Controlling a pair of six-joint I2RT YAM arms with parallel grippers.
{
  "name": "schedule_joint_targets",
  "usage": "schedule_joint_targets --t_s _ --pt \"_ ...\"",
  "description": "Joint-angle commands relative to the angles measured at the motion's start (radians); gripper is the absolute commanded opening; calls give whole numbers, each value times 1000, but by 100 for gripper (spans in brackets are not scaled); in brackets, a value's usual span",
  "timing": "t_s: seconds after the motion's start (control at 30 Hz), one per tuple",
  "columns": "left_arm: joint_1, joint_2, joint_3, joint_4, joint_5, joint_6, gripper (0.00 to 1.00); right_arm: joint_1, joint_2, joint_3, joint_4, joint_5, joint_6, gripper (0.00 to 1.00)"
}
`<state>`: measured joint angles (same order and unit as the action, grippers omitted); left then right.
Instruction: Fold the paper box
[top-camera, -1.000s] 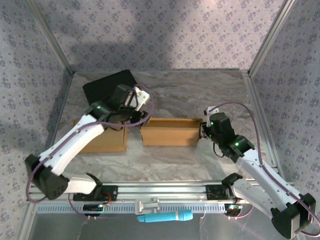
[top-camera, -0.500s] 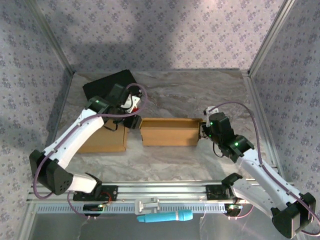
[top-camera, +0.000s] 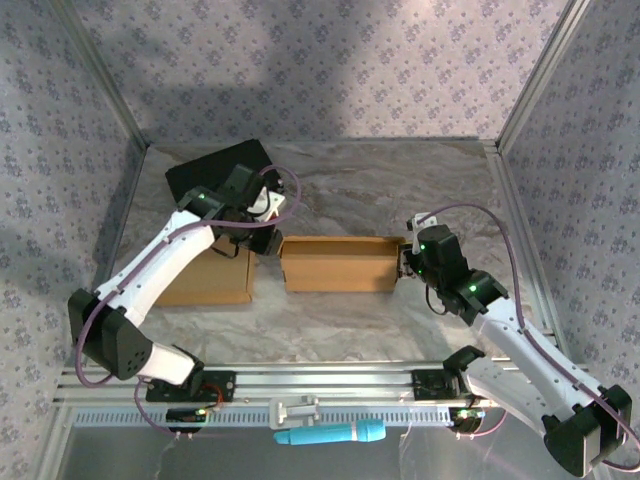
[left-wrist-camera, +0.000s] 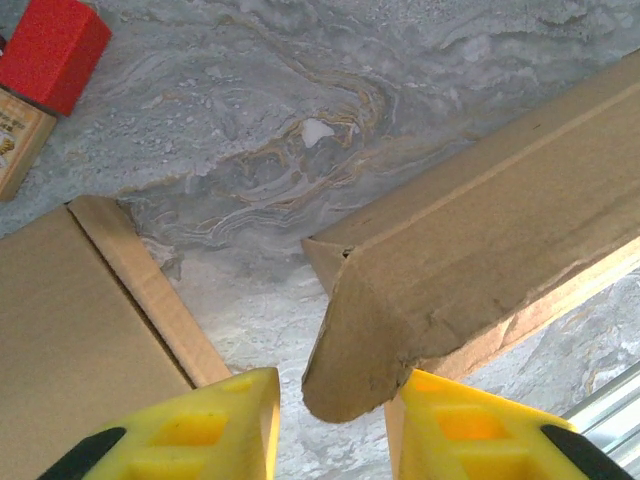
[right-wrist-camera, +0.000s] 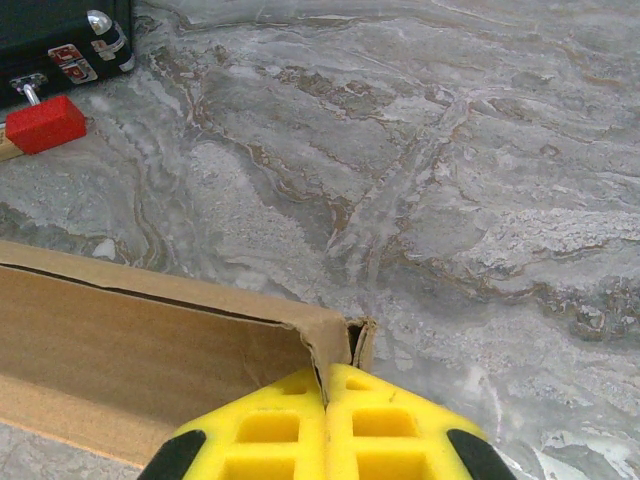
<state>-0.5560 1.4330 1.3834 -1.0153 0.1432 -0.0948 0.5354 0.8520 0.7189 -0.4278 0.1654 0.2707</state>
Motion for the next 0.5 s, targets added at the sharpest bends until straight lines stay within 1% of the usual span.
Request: schedule_joint_targets --t_s 0.0,0.13,0.2,0.3,0.37,0.47 --pt "5 3 28 -5 23 10 30 9 18 5 -89 -17 13 0" --pt "5 8 26 1 21 7 23 10 17 3 -88 -17 13 0" --pt "6 10 25 6 22 2 16 10 17 4 -87 -16 13 0" --pt "6 17 26 10 35 -5 9 10 17 4 -85 -16 15 0" --pt "5 21 28 14 41 -10 1 10 18 4 -85 -17 16 0" --pt "6 20 32 18 47 -25 0 10 19 6 -88 -18 15 0"
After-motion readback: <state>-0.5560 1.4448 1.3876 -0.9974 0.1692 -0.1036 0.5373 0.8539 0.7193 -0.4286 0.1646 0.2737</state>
